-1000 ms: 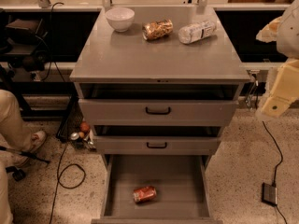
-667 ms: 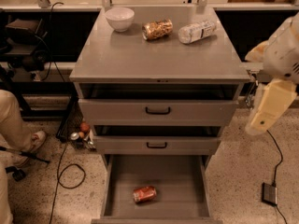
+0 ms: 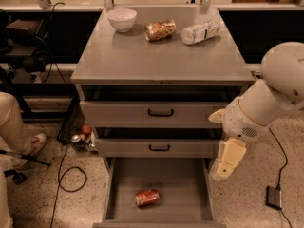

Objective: Pick coke can from bottom drawer and place on counter

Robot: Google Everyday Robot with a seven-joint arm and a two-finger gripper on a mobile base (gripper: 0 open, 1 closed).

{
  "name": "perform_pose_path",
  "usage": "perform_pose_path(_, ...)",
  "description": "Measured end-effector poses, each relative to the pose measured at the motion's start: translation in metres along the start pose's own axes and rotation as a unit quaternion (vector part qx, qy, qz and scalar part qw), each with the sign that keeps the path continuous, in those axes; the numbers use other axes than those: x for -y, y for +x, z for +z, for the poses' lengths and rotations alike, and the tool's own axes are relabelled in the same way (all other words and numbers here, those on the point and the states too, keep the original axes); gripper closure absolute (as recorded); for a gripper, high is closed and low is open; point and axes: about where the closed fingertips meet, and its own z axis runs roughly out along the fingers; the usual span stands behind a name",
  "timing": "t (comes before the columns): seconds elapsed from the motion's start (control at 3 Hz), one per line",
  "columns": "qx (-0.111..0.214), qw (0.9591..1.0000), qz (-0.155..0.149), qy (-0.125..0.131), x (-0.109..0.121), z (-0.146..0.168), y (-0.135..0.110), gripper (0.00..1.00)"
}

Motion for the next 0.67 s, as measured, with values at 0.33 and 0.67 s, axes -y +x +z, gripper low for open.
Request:
perform_pose_path(0.33, 0.001, 1.0000, 0.001, -0.001, 0.000, 0.002, 0.001, 0.00)
perform_pose_path(0.67, 0.011, 0.9999, 0.004, -0.008, 0.003, 0.037, 0.015, 0.00)
